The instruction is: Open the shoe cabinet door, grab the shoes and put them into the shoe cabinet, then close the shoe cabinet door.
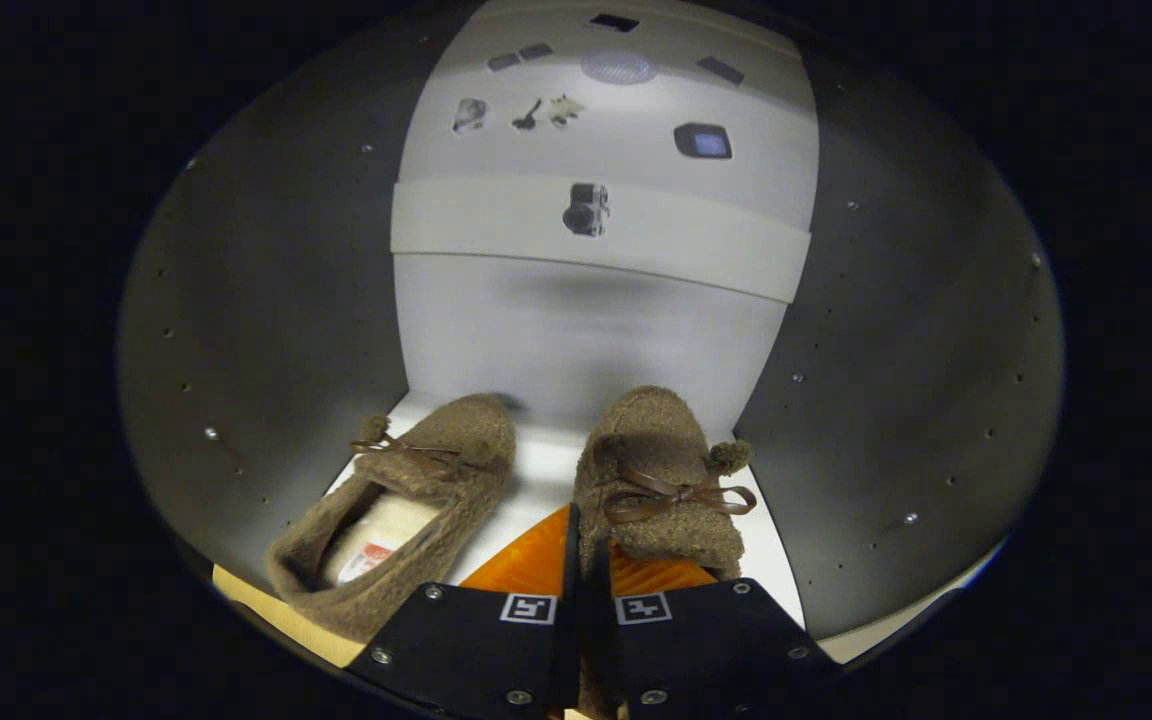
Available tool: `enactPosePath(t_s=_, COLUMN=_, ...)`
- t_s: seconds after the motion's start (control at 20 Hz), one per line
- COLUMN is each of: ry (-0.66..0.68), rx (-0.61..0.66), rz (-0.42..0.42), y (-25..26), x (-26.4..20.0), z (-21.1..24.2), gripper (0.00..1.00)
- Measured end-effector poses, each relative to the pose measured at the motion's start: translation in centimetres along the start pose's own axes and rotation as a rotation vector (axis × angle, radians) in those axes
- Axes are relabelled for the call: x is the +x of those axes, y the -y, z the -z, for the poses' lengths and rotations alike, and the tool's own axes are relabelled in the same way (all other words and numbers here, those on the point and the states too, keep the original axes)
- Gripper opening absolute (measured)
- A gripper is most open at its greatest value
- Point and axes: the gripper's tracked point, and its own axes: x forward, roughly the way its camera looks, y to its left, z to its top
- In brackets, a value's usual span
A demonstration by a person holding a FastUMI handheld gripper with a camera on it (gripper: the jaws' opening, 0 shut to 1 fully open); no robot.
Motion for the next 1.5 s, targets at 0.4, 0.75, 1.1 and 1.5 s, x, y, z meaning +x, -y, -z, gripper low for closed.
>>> enactPosePath(t_s=0.4, ry=-0.059, rx=0.07, rz=0.008, y=0.2, x=2.7, z=1.0, gripper=0.07)
enactPosePath(t_s=0.75, ry=-0.027, rx=0.043, rz=0.034, y=0.4, x=1.1, z=0.8, gripper=0.25)
enactPosePath(t_s=1.1, ry=0.033, rx=0.031, rz=0.037, y=0.8, x=-2.7, z=-0.2, gripper=0.3)
enactPosePath(t_s=1.5, ry=0.14, rx=0.038, rz=0.059, y=2.0, x=-8.6, z=-1.9, gripper=0.31)
